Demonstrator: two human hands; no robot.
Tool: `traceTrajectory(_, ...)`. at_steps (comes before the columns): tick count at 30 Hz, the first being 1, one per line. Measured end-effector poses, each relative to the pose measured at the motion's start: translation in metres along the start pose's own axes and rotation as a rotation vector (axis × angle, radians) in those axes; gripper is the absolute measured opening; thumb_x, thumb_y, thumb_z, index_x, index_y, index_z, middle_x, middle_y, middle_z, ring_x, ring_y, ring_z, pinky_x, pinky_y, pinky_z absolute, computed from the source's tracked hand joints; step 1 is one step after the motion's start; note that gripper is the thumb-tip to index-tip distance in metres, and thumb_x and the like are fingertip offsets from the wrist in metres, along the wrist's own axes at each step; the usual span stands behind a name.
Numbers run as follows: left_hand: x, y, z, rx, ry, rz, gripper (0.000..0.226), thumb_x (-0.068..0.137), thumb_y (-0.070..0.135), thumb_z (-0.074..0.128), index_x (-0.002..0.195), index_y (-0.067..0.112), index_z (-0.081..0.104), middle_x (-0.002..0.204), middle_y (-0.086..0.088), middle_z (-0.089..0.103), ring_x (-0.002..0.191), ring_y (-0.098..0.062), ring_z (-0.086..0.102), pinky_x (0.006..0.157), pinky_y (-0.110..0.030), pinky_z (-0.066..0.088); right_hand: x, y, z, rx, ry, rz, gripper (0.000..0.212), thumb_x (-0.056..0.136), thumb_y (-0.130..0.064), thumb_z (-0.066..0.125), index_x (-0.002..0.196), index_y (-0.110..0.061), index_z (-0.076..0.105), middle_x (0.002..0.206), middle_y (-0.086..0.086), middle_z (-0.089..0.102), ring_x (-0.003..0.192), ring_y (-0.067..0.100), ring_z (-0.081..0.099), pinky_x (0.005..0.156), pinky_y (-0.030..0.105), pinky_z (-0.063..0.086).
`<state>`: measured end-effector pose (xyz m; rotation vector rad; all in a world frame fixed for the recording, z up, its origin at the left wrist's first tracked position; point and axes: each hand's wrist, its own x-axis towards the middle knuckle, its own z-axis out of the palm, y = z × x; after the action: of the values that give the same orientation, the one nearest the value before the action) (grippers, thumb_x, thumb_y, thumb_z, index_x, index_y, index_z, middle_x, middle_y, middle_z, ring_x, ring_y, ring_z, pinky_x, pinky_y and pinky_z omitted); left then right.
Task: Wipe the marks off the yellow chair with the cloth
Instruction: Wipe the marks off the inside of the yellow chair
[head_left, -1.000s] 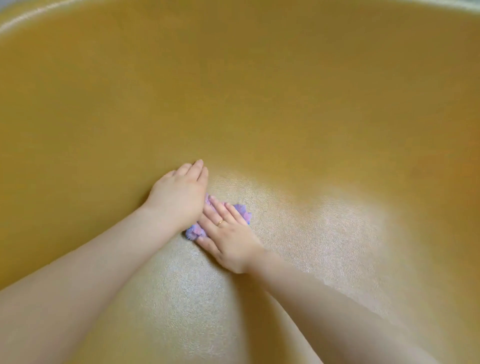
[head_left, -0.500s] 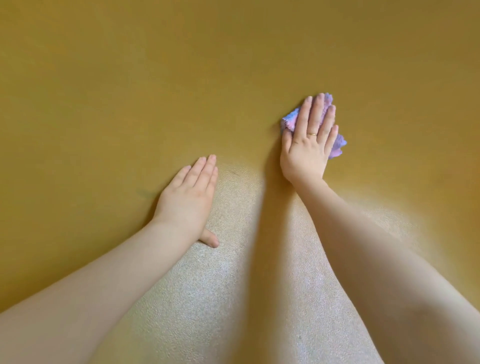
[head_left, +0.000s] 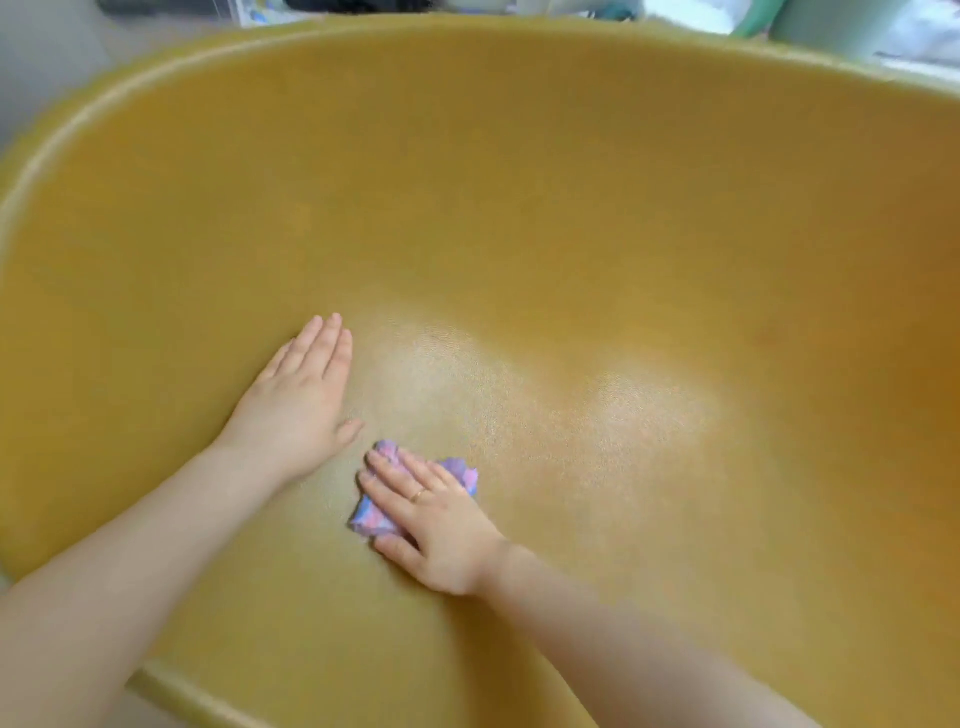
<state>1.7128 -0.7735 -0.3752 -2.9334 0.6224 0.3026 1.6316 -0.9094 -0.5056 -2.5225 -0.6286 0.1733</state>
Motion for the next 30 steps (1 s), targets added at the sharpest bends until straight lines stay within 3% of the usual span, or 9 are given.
traceTrajectory(4,-0.039,0.019,-0.006,-0.045,0.060,-0.018,0.053,0.093,0.028,0.042,0.141,0.009,0.033,0.151,-0.006,0.030,0.137,-0.023,0.031,0.110,-0.034,0.028,-0.060,-0.011,0.017,-0.029,0.178,-0.127,0.038,0.087,-0.017,0.038,0.121,-0.015,0.053,0.129,0.005,0.058,0.113,0.030,0.058,0.091,0.042,0.048)
traceTrajectory(9,-0.077,0.018,-0.011,0.072,0.078,-0.088,0.050,0.091,0.029,0.046,0.136,0.010,0.037,0.147,-0.007,0.033,0.136,-0.023,0.031,0.107,-0.036,0.030,-0.065,-0.018,-0.029,0.496,0.503,0.304,0.023,0.098,-0.009,0.031,0.095,-0.020,0.051,0.084,-0.014,0.052,0.071,0.001,0.048,0.077,0.009,0.035)
traceTrajectory(15,-0.092,-0.025,-0.020,0.323,0.058,-0.193,0.079,0.088,0.040,0.051,0.146,0.005,0.011,0.157,-0.011,0.002,0.146,-0.024,0.000,0.118,-0.037,0.000,0.001,-0.030,-0.055,0.943,0.620,0.539,0.027,0.099,-0.028,0.028,0.076,-0.030,0.043,0.063,-0.009,0.036,0.051,0.008,0.031,0.052,0.018,0.028)
traceTrajectory(19,-0.086,-0.052,-0.022,0.443,0.021,-0.215,0.111,0.075,0.067,0.051,0.146,0.002,-0.004,0.157,-0.012,-0.009,0.145,-0.025,-0.008,0.117,-0.039,-0.005,0.080,-0.035,-0.063,0.976,0.716,0.525,0.021,0.093,-0.041,0.029,0.079,-0.040,0.044,0.077,-0.019,0.042,0.066,0.000,0.037,0.061,0.019,0.030)
traceTrajectory(22,-0.082,-0.066,-0.016,0.487,0.042,-0.171,0.119,0.069,0.074,0.048,0.145,-0.001,-0.007,0.156,-0.015,-0.012,0.145,-0.027,-0.009,0.117,-0.039,-0.006,0.129,-0.034,-0.061,0.924,0.767,0.445,0.033,0.100,-0.027,0.028,0.121,-0.020,0.053,0.110,-0.010,0.050,0.101,0.010,0.050,0.092,0.024,0.035)
traceTrajectory(24,-0.080,-0.071,-0.012,0.487,0.062,-0.141,0.119,0.070,0.074,0.046,0.144,-0.003,-0.007,0.155,-0.017,-0.014,0.145,-0.028,-0.009,0.117,-0.039,-0.007,0.151,-0.039,-0.055,0.808,0.739,0.451,0.034,0.101,-0.018,0.024,0.117,-0.015,0.054,0.130,-0.004,0.047,0.127,0.018,0.043,0.104,0.031,0.028)
traceTrajectory(26,-0.080,-0.074,-0.009,0.480,0.066,-0.114,0.120,0.069,0.074,0.047,0.144,-0.005,-0.004,0.155,-0.019,-0.012,0.145,-0.029,-0.008,0.117,-0.039,-0.006,0.166,-0.040,-0.041,0.633,0.762,0.412,0.034,0.095,-0.010,0.021,0.102,-0.017,0.054,0.132,0.005,0.042,0.139,0.022,0.025,0.098,0.023,0.014)
traceTrajectory(28,-0.079,-0.078,-0.005,0.486,0.120,-0.084,0.126,0.058,0.079,0.052,0.142,-0.007,0.018,0.154,-0.021,0.012,0.144,-0.028,0.014,0.117,-0.038,0.010,0.171,-0.038,-0.027,0.508,0.790,0.359,0.033,0.093,-0.003,0.024,0.113,-0.012,0.049,0.140,0.013,0.039,0.140,0.026,0.022,0.108,0.031,0.019)
traceTrajectory(30,-0.078,-0.082,-0.002,0.468,0.163,-0.086,0.127,0.036,0.085,0.057,0.128,-0.003,0.050,0.140,-0.017,0.047,0.130,-0.025,0.045,0.108,-0.036,0.035,0.162,-0.040,-0.022,0.532,0.769,0.299,0.038,0.095,-0.001,0.028,0.126,-0.010,0.046,0.146,0.014,0.036,0.139,0.022,0.024,0.110,0.016,0.009)
